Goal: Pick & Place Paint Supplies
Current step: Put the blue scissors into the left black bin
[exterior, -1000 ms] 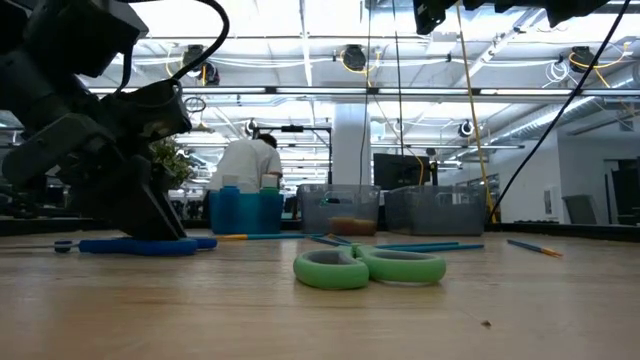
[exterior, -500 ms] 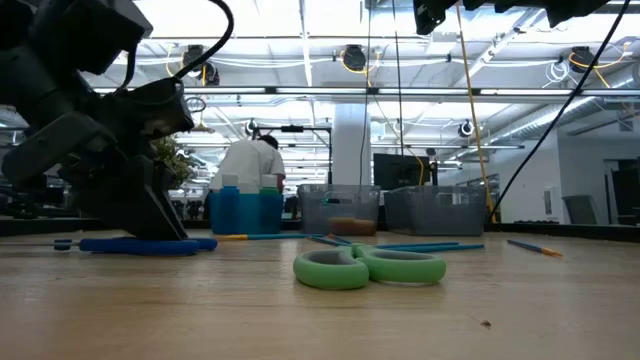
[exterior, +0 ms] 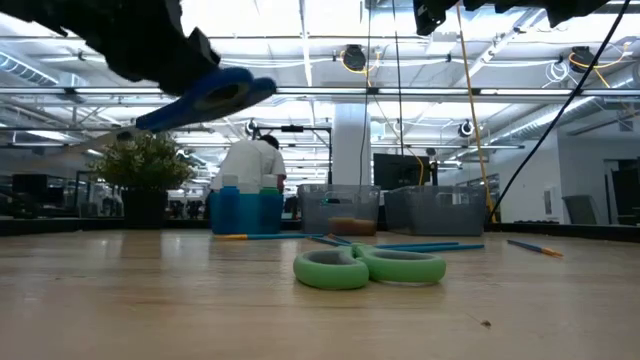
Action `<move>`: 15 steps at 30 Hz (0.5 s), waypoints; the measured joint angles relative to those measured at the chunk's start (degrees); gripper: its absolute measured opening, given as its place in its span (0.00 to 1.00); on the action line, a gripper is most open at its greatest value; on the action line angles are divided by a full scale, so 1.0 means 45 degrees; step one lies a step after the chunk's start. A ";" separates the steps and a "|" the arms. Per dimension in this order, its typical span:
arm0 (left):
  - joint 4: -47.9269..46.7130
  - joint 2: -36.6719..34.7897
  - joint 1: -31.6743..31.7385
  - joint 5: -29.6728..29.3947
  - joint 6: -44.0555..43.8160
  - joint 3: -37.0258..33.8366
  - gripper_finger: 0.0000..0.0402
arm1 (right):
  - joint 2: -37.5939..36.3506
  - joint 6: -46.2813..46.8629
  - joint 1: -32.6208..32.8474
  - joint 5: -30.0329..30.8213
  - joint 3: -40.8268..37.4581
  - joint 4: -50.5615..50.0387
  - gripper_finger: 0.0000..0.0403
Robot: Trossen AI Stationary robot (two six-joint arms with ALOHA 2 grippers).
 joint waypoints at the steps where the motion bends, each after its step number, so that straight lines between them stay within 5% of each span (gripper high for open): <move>1: -0.0063 0.0015 -0.0077 -0.0107 0.0314 0.0140 0.21 | 0.0000 0.0009 -0.0002 0.0000 0.0000 -0.0011 0.26; 15: 0.0087 -0.0005 -0.1014 -0.1079 0.4674 0.1009 0.21 | 0.2086 0.0113 0.0030 -0.0007 0.0000 0.0916 0.26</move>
